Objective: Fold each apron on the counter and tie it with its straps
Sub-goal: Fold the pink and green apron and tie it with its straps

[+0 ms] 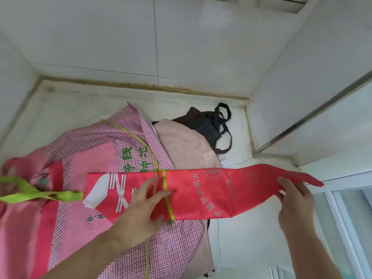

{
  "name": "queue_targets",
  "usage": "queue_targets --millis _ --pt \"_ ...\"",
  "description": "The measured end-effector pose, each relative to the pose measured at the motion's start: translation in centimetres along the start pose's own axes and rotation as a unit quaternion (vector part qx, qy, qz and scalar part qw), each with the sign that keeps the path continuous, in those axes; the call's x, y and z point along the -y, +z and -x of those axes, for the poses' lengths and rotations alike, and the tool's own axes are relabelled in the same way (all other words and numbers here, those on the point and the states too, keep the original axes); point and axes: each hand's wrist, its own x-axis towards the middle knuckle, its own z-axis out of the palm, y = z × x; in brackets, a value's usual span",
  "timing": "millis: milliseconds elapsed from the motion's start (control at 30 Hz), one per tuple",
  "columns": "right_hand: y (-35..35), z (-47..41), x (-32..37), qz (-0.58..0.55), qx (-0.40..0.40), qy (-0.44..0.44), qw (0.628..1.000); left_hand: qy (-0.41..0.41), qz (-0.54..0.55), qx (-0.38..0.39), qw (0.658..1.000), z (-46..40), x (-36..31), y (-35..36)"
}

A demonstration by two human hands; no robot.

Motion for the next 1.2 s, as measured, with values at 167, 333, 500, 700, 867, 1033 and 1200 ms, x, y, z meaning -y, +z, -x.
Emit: queue_targets --millis 167,333,500,700,867,1033,1200 --pt "7.8 11.8 -1.1 0.315 0.182 -0.342 0.866 -0.175 0.335 -0.106 0.920 -0.4 -1.9 -4.7" --pt "14.9 20.0 -11.1 0.492 0.372 -0.483 0.622 -0.307 0.510 -0.067 0.801 0.8 0.7 -9.3" --pt "15.6 20.9 -15.2 0.565 0.452 -0.445 0.528 -0.369 0.132 -0.120 0.912 1.9 6.0 -7.1" --pt "12.7 16.2 -13.0 0.526 0.335 -0.431 0.652 -0.327 0.071 -0.217 0.917 2.5 8.6 -6.5" --pt "12.6 14.1 -13.5 0.568 0.280 -0.403 0.661 -0.264 -0.106 -0.267 0.921 4.1 8.7 -5.8" --pt "15.3 15.2 -16.1 0.562 0.371 -0.426 0.605 -0.088 -0.138 -0.139 0.977 2.3 7.1 -1.8" --pt "11.9 9.5 -17.6 0.610 0.355 -0.445 0.551 -0.180 -0.249 -0.022 0.951 2.4 10.1 1.0"
